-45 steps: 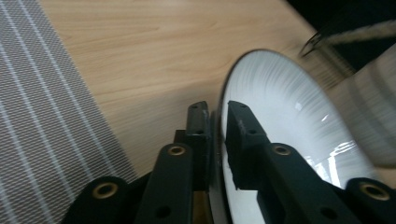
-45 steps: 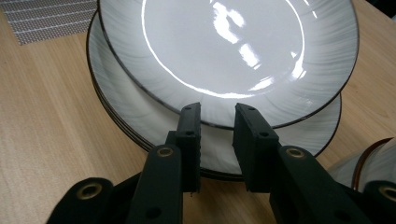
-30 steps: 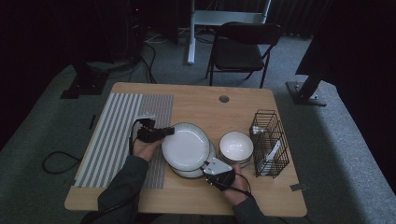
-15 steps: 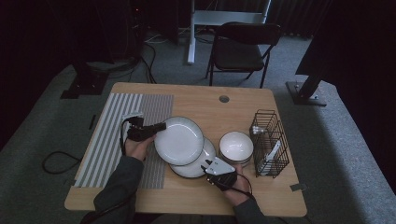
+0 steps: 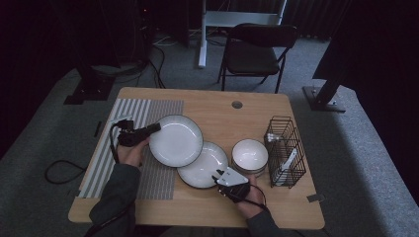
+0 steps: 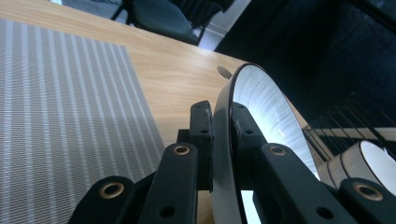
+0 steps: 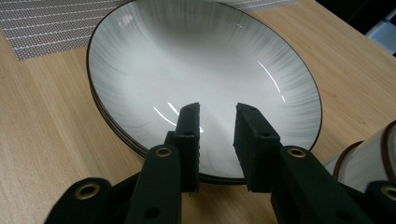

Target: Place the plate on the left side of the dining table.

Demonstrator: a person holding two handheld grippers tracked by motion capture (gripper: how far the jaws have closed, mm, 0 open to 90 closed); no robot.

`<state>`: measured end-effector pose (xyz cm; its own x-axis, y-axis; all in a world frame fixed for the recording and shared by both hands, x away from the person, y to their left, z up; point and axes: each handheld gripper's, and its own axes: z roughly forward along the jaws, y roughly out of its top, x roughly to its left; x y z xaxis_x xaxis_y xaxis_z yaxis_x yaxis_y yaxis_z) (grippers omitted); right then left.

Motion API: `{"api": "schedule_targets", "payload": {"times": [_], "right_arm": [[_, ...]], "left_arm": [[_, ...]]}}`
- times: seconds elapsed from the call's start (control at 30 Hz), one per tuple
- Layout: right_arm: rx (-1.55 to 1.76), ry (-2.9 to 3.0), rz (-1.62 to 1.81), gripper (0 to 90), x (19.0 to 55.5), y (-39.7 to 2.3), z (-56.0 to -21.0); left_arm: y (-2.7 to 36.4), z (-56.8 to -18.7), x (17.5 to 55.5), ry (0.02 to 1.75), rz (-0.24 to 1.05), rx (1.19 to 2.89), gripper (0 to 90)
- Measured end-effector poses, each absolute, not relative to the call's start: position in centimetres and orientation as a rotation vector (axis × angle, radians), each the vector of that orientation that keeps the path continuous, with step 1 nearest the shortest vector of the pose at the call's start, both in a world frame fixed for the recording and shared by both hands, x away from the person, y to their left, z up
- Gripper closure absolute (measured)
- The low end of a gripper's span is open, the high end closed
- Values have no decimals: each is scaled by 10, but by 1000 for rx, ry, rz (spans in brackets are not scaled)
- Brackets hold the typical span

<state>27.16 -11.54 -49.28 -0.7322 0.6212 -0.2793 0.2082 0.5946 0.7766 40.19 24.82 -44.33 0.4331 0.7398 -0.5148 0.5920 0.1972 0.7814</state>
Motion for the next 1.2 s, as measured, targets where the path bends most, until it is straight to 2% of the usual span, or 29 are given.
{"api": "schedule_targets", "payload": {"times": [0.43,1.2], "right_arm": [[653,2286,1024,706,269,-116,-494],[654,2290,1025,706,268,-116,-497]], "left_arm": [[286,-443,405,1295,175,1389,830],[350,-487,402,1437,206,1267,828]]}}
